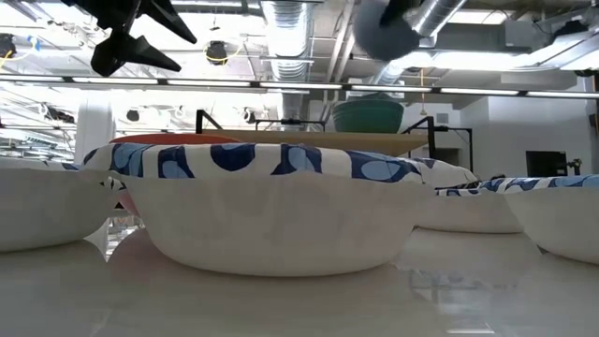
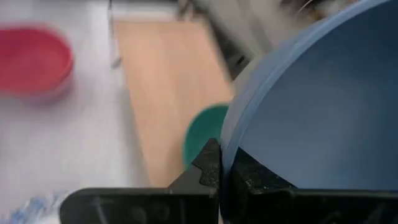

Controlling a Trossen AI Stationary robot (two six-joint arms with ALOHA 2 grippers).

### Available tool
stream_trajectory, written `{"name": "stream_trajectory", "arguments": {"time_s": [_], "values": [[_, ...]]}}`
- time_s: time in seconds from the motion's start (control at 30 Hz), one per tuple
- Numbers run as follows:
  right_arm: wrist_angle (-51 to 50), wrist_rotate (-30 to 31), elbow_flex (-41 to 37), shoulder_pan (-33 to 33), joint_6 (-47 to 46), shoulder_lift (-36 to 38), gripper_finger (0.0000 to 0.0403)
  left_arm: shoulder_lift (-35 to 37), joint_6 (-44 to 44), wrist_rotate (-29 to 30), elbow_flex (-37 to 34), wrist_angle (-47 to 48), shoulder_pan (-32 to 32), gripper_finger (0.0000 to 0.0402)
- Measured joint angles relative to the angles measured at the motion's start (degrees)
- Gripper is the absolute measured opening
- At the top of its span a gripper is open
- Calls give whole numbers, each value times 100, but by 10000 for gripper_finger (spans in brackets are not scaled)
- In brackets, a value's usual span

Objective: Place and stack bowls onto a shelf
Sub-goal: Stack the blue bowl on top of the green bowl on the shelf

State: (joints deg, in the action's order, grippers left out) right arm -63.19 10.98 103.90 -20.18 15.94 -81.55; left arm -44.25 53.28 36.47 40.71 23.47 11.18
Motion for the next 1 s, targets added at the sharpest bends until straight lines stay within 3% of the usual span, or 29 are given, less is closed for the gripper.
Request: {"name": "stream_trajectory", "arguments": {"time_s": [0.3,0.7,1.0], "values": [[-250,-639,-9,-455,515,-996,24,-171,15,2,0,-8,-2,234],[-750,-633,-9,-575,709,-1721,24,-186,35,-2,0,-17,-2,234],[-837,-653,-4,-736,846,-1679,86,-186,35,5,0,-18,0,234]]}}
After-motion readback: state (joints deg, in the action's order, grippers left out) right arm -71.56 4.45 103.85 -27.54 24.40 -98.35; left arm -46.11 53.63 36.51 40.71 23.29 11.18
